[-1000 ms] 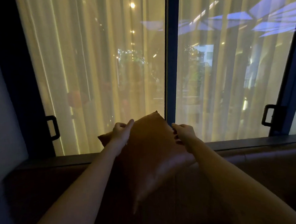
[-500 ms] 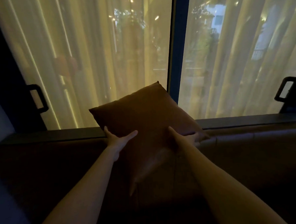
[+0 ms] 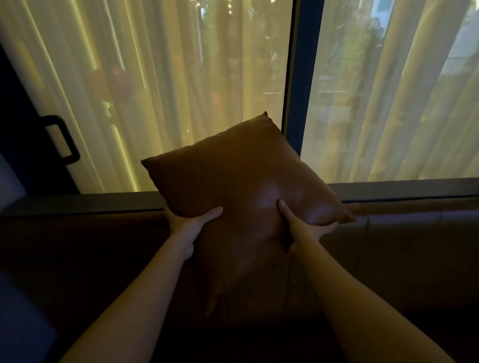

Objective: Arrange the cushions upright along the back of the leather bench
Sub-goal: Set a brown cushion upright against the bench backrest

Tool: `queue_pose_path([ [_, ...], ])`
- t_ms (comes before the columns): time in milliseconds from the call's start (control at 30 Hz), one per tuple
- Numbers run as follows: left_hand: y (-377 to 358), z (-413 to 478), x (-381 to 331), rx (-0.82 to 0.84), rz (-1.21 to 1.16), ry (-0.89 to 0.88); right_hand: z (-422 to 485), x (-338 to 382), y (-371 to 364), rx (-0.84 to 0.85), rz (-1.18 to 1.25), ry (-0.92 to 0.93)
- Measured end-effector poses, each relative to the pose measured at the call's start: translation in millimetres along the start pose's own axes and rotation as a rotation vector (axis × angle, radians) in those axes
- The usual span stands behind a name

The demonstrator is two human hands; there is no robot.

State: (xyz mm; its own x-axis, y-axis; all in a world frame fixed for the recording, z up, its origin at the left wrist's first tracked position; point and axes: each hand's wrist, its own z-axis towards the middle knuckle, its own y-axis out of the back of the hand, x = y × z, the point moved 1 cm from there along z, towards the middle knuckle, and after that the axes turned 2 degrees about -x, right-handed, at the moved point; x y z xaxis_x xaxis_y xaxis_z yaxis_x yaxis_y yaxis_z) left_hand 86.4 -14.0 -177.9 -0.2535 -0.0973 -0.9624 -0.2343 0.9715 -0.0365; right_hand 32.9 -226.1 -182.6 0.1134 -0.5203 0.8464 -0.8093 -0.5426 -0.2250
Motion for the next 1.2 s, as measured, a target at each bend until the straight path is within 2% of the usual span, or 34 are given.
queue_pose_path([
  [333,9,-59,-1,-0.057,-0.060,-0.082,-46,-7,39,0.002,0.107,0.104],
  [600,83,-130,51,-0.044,-0.083,-0.047,-128,-68,94,-0.009,0.088,0.136],
  [900,174,-190,153,-0.069,0.003,0.093,-198,-185,163,-0.106,0.046,0.058],
  [1200,210,-192,287,-0.083,0.104,0.265,-173,-312,215,-0.245,-0.068,-0.059],
])
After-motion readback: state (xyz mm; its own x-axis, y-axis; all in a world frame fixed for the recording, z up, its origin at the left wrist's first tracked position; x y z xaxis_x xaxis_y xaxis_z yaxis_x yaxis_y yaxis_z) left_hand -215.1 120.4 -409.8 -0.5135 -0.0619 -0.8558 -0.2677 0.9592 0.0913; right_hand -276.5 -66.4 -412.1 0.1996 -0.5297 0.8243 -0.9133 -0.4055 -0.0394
